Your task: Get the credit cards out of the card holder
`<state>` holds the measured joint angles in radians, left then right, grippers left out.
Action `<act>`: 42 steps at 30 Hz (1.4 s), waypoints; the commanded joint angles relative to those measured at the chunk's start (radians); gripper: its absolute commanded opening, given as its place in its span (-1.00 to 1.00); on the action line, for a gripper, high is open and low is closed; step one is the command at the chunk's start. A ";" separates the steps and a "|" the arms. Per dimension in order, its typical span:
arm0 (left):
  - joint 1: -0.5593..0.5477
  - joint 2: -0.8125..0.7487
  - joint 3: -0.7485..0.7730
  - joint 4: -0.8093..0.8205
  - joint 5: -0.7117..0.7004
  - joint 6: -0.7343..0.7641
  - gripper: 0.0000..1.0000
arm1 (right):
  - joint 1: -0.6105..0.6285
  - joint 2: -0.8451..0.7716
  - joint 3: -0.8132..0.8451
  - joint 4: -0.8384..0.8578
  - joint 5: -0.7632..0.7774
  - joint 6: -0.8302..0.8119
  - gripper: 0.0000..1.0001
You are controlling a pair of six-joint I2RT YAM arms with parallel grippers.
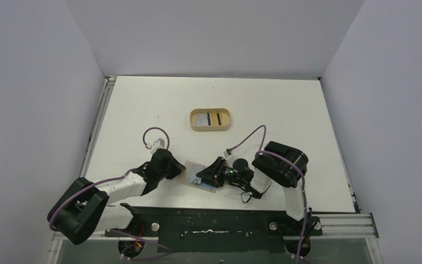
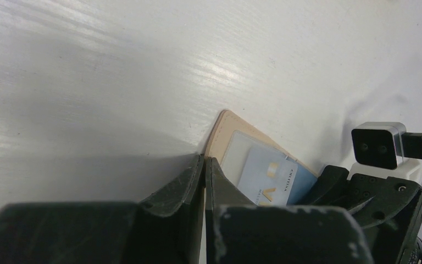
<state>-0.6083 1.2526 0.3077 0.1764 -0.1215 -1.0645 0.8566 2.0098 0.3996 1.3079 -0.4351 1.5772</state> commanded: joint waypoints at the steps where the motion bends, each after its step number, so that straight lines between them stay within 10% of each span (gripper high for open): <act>1: -0.011 0.021 -0.033 -0.175 0.004 0.026 -1.00 | -0.011 -0.020 -0.029 0.053 0.000 -0.002 -0.32; 17: -0.011 0.024 -0.030 -0.175 0.003 0.026 -1.00 | -0.013 0.011 -0.070 0.138 -0.002 0.023 -0.98; 27: -0.011 -0.006 -0.033 -0.221 -0.011 0.022 -1.00 | -0.078 -0.149 -0.195 0.043 -0.061 -0.015 -1.00; 32: -0.008 -0.057 -0.034 -0.257 -0.030 0.018 -1.00 | -0.107 -0.399 -0.154 -0.287 -0.124 -0.128 -1.00; 37: -0.010 -0.116 -0.015 -0.312 -0.052 0.016 -1.00 | -0.111 -0.758 0.173 -1.211 -0.029 -0.596 -1.00; 42: -0.010 -0.157 0.006 -0.353 -0.059 0.015 -1.00 | -0.247 -0.684 0.529 -1.592 -0.105 -0.892 -1.00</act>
<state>-0.6140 1.1156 0.3073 -0.0364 -0.1448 -1.0691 0.7086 1.2739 0.7315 0.1558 -0.5095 1.0199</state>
